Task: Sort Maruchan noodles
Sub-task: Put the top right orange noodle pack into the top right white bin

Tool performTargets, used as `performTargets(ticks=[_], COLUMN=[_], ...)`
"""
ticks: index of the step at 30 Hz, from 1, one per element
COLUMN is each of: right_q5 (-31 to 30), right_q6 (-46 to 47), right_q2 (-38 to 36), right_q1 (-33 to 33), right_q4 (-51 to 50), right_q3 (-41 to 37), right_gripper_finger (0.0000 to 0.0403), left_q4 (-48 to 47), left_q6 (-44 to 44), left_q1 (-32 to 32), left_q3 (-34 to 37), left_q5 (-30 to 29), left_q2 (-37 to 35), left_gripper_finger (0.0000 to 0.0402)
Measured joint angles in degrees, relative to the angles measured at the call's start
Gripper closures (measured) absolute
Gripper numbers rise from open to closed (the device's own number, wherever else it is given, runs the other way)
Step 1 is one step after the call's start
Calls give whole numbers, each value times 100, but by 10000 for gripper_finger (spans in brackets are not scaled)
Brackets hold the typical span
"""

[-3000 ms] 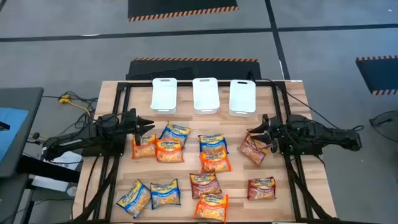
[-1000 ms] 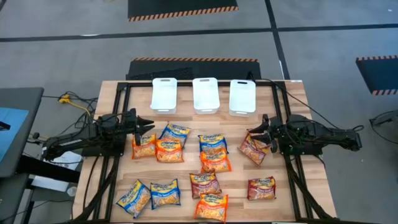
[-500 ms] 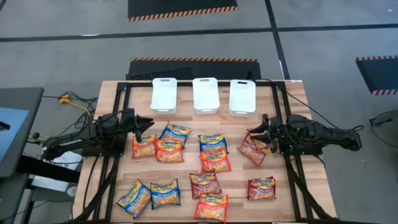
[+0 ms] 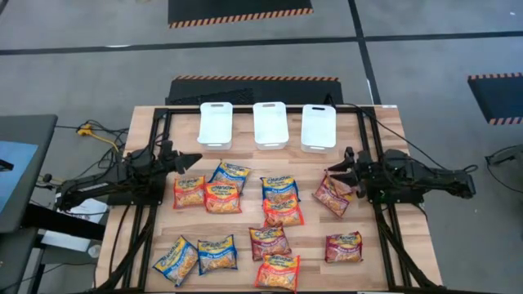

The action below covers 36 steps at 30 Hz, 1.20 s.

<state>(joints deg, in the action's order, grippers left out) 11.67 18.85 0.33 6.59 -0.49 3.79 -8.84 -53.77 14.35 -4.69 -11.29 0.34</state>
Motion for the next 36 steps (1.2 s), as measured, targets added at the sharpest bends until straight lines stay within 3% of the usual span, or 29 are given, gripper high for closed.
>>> performTargets(ticks=[4,11,19,29,36], right_q5=[38,38,-518,-1472,-1679], right_q6=[220,1550,1625,1116,51], right_q2=[-1,-1,-1,218,884], right_q1=[-24,-24,-3,457,1023], right_q4=[24,42,483,3005,3103], right_q3=[9,22,28,135,1194], right_gripper_finger=[246,246,246,245,223], left_q4=[4,35,394,2404,2428], left_q6=[-362,-894,-1129,588,1981], left_q1=[0,0,0,-2,-2], left_q3=[-2,-13,-13,-99,-869], left_q5=[2,-1,-215,-472,-459], left_q2=[0,0,0,2,4], left_gripper_finger=[306,306,306,306,306])
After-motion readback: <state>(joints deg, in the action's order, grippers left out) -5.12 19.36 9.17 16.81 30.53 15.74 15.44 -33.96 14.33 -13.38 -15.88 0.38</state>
